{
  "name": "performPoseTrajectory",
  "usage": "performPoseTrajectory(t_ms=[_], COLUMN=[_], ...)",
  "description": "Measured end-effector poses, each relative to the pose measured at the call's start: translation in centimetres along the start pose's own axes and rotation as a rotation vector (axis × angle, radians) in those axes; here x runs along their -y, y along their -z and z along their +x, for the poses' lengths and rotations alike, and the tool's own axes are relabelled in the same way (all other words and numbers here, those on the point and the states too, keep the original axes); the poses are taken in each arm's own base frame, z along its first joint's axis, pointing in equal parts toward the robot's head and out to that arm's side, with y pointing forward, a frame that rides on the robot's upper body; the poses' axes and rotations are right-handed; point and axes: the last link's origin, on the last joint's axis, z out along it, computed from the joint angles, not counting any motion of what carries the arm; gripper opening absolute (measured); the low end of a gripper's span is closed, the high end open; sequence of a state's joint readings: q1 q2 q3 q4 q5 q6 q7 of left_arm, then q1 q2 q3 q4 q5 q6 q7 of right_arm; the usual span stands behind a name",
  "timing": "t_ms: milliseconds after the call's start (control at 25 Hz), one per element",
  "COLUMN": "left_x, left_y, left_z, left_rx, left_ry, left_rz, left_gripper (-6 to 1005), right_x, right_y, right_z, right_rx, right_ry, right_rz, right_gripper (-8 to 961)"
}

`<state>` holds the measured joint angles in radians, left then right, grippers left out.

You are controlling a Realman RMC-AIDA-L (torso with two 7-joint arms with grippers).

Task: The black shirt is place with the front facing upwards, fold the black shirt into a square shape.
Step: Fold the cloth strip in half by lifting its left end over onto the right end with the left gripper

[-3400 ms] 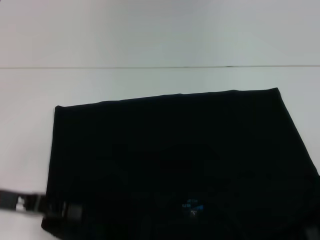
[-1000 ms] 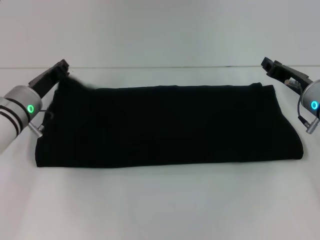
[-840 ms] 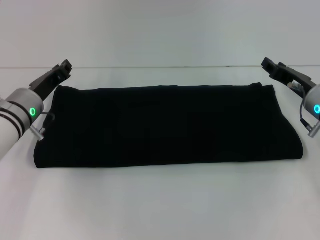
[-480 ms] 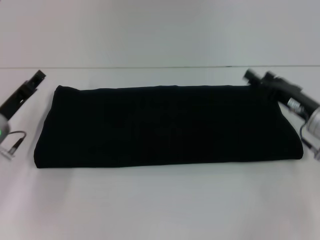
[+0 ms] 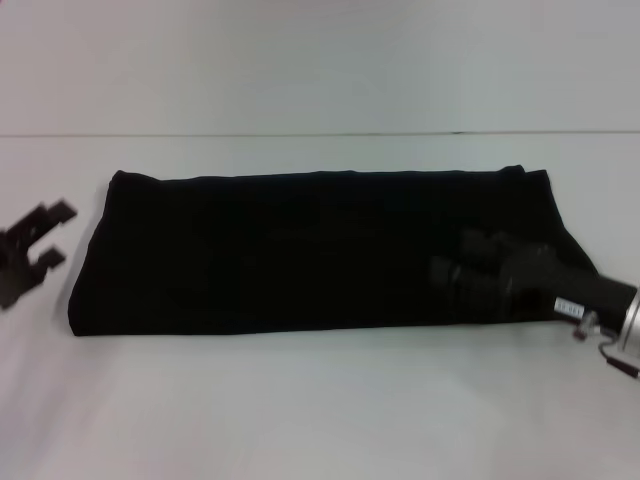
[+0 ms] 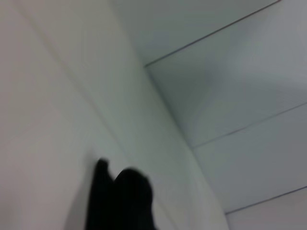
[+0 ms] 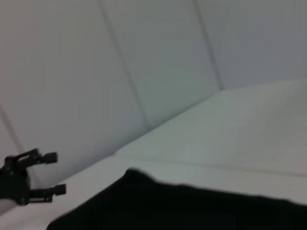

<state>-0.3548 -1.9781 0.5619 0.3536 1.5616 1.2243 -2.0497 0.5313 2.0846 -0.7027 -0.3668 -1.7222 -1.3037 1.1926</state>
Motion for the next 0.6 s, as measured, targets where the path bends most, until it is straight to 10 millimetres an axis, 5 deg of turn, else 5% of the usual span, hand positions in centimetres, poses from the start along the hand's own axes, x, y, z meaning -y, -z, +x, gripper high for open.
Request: performPoseTrajectory(t_ms=[280, 600], left_x=[1.3, 2.1], left_y=[2.8, 2.7], left_z=[-1.1, -1.8], left_rx=[0.104, 0.143], left_ry=[0.124, 0.169], left_rz=[0.077, 0.141], left_gripper=[908, 907], right_x=[-1.2, -1.5], right_y=[0.3, 0.3], right_z=[1.4, 1.8], right_rx=[-0.070, -0.084], right_ry=[0.059, 0.069], right_rz=[-0.071, -0.085], right_gripper=[854, 927])
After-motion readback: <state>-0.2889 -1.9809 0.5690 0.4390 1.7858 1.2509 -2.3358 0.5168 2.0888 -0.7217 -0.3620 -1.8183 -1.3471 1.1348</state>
